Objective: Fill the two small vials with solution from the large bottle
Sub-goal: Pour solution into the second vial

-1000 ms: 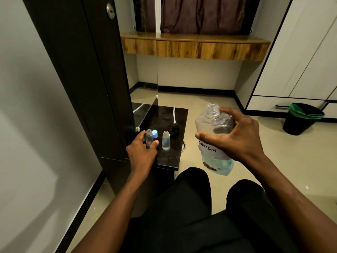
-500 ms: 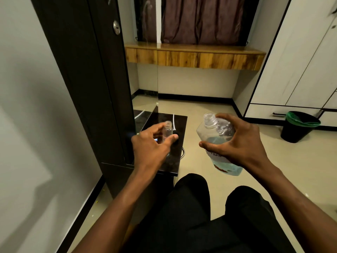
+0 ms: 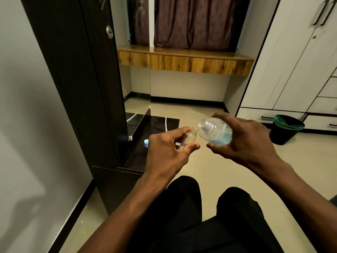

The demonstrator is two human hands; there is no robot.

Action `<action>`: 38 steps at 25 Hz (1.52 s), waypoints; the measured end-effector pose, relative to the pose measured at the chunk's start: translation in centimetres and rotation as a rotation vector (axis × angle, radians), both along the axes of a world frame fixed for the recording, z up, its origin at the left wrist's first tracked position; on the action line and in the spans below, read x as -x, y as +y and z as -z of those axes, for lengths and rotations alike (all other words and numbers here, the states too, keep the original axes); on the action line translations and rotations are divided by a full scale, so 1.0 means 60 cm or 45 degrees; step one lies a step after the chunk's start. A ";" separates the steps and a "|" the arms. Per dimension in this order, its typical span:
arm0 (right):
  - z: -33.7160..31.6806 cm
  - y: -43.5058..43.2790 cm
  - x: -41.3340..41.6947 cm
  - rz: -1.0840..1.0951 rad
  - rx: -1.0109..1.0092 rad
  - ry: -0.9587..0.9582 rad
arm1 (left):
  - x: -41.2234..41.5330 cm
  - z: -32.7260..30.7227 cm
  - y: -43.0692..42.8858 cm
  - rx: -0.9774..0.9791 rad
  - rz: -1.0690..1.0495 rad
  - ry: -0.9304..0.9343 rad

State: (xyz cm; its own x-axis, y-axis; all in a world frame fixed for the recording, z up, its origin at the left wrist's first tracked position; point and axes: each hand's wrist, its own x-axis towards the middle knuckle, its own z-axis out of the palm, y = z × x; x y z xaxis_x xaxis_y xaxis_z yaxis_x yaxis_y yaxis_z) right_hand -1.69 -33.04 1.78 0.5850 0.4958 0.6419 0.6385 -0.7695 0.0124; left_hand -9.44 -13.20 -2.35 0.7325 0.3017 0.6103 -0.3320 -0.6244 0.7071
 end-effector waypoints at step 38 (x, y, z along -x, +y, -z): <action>-0.053 -0.004 0.007 0.095 0.404 -0.200 | -0.004 0.008 -0.009 -0.090 -0.046 -0.034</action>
